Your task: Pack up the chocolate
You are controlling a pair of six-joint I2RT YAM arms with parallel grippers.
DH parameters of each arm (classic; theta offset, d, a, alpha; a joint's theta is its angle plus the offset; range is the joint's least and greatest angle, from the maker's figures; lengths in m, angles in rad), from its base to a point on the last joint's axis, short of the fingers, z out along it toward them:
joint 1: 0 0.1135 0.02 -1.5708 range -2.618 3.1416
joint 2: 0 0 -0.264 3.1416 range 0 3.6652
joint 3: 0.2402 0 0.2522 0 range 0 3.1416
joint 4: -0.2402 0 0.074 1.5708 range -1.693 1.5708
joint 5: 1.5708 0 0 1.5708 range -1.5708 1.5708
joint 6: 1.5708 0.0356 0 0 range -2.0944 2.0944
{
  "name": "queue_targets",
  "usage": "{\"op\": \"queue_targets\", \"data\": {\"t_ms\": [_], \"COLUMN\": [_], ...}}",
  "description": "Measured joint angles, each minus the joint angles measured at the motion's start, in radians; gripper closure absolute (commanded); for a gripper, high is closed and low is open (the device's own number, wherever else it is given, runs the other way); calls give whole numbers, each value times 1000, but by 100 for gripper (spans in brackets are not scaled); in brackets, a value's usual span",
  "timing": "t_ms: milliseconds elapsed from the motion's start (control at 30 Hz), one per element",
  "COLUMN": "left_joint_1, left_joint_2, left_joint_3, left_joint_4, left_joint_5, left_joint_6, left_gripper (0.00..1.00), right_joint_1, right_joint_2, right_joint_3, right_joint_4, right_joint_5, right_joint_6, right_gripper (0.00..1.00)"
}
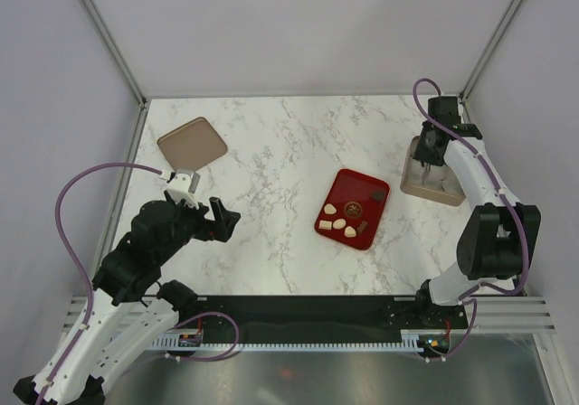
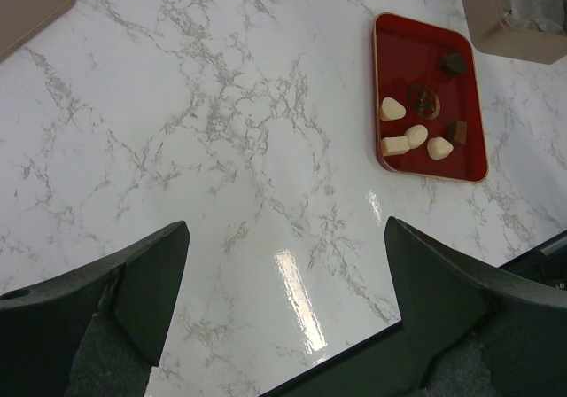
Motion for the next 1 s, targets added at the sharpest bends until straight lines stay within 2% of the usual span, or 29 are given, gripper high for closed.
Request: {"op": "queue_targets", "data": {"t_ms": [533,1000], "left_joint_1": [0,0], "left_joint_2": [0,0], "left_joint_3": [0,-1], "left_joint_4": [0,0], "left_joint_5": [0,0], "left_joint_6": [-1,-1], "left_gripper": [0,0], "right_joint_1": [0,0], "right_joint_2": [33,19], "right_joint_3": [-15,34], "right_joint_4": [28,-16], "right_joint_5": [-17,-23], "right_joint_6": [0,0], "right_gripper": [52,51]}}
